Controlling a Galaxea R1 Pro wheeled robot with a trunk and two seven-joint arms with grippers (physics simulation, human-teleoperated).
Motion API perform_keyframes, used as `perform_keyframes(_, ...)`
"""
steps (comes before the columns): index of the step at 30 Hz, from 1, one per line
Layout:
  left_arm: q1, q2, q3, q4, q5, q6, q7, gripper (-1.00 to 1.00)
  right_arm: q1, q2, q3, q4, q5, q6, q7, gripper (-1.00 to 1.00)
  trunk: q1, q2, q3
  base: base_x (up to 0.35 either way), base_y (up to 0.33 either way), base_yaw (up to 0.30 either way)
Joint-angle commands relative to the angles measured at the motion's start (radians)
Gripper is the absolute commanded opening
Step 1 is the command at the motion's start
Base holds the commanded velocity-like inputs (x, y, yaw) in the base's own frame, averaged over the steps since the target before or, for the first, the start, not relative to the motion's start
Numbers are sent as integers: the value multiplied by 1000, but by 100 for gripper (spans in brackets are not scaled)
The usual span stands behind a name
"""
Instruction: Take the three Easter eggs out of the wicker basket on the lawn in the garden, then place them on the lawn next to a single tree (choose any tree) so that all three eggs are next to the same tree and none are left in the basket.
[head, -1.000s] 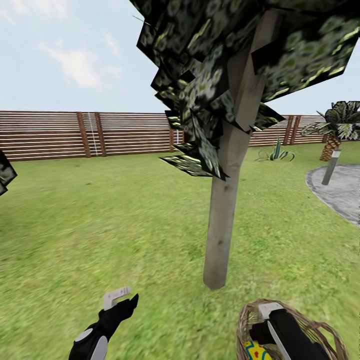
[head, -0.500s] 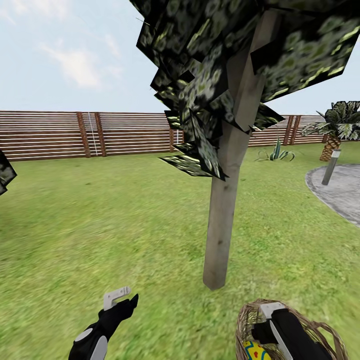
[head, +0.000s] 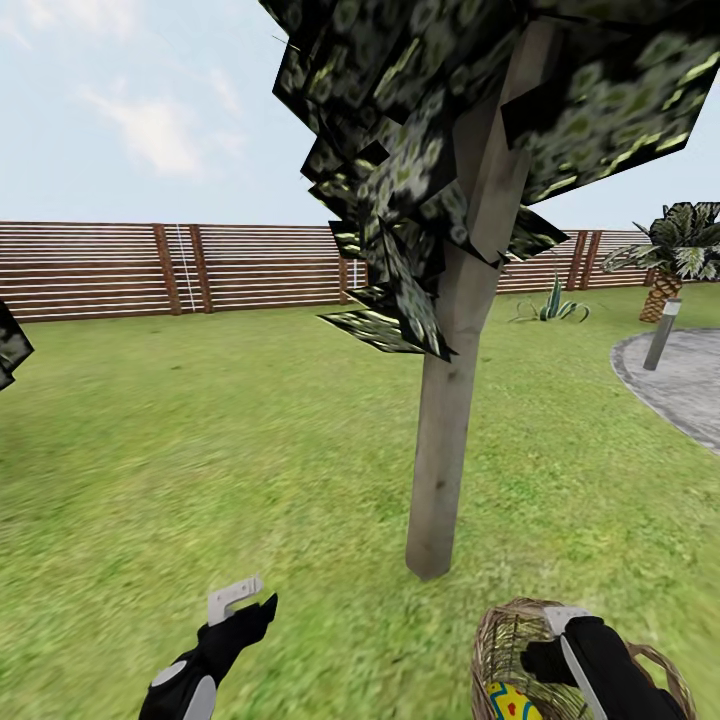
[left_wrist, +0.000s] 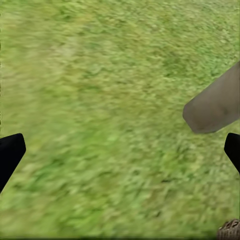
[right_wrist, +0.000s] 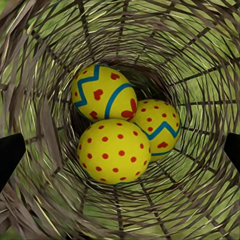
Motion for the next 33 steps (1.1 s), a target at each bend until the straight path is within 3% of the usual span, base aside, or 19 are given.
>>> perform_keyframes(1,0,-1,1,-1,11,5,5,100,0,0,-1,-1,6,4,6,100,0,-1,-1,0,0,0)
perform_keyframes(4,0,0,0,1,11,5,4,100,0,0,0,-1,6,5,6,100,0,-1,-1,0,0,0)
perform_keyframes(33,0,0,-1,3,11,7,4,100,0,0,-5,-1,8,5,6,100,111,-204,-92,0,0,0)
